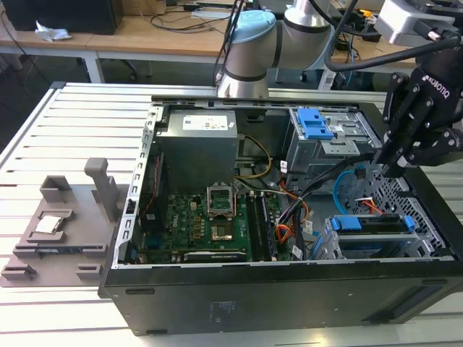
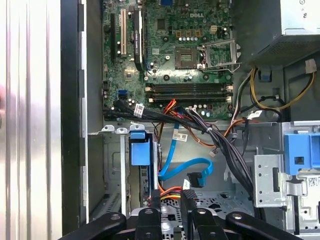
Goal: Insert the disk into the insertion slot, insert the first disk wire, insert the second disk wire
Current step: 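Insert the second disk wire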
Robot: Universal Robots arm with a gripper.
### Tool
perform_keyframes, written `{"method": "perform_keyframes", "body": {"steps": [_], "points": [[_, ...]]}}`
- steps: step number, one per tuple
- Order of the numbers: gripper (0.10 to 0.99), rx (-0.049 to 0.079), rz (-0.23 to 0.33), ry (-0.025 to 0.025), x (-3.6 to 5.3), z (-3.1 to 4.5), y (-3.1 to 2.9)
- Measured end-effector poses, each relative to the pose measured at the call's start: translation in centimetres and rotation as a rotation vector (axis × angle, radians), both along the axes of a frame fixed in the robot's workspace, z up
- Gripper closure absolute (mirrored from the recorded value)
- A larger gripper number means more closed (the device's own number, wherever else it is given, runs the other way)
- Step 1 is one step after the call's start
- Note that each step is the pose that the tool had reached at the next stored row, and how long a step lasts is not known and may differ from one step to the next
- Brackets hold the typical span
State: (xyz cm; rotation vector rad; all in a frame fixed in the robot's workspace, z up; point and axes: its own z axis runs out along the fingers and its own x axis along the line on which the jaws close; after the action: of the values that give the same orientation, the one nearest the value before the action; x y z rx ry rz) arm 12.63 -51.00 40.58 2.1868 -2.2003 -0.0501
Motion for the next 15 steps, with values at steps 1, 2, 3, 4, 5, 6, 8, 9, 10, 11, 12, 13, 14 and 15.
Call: {"method": "perform_keyframes", "body": {"steps": [1,2,3,4,5,6,8,9,10,11,12,13,14,15], "points": [[0.784,0.003,0.019,0.0,-0.01,-0.11,0.05],[0.784,0.004,0.032,0.0001,-0.03,-0.17,0.13],[0.784,0.004,0.039,0.0001,-0.05,-0.22,0.2],[0.784,0.004,0.047,0.0,-0.09,-0.26,0.29],[0.784,0.004,0.052,0.0001,-0.13,-0.32,0.38],[0.784,0.004,0.063,-0.0001,-0.27,-0.48,0.66],[0.784,0.004,0.08,-0.0009,-0.55,-0.78,1.32],[0.784,0.004,0.095,-0.0013,-0.73,-0.99,1.81],[0.784,0.004,0.102,-0.0013,-0.81,-1.08,2.03],[0.784,0.004,0.11,-0.0014,-0.88,-1.16,2.24],[0.784,0.004,0.114,-0.0015,-0.93,-1.21,2.38],[0.784,0.004,0.121,-0.0015,-0.99,-1.28,2.56],[0.784,0.004,0.127,-0.0015,-1.03,-1.33,2.72],[0.784,0.004,0.134,-0.0016,-1.08,-1.41,2.9]]}}
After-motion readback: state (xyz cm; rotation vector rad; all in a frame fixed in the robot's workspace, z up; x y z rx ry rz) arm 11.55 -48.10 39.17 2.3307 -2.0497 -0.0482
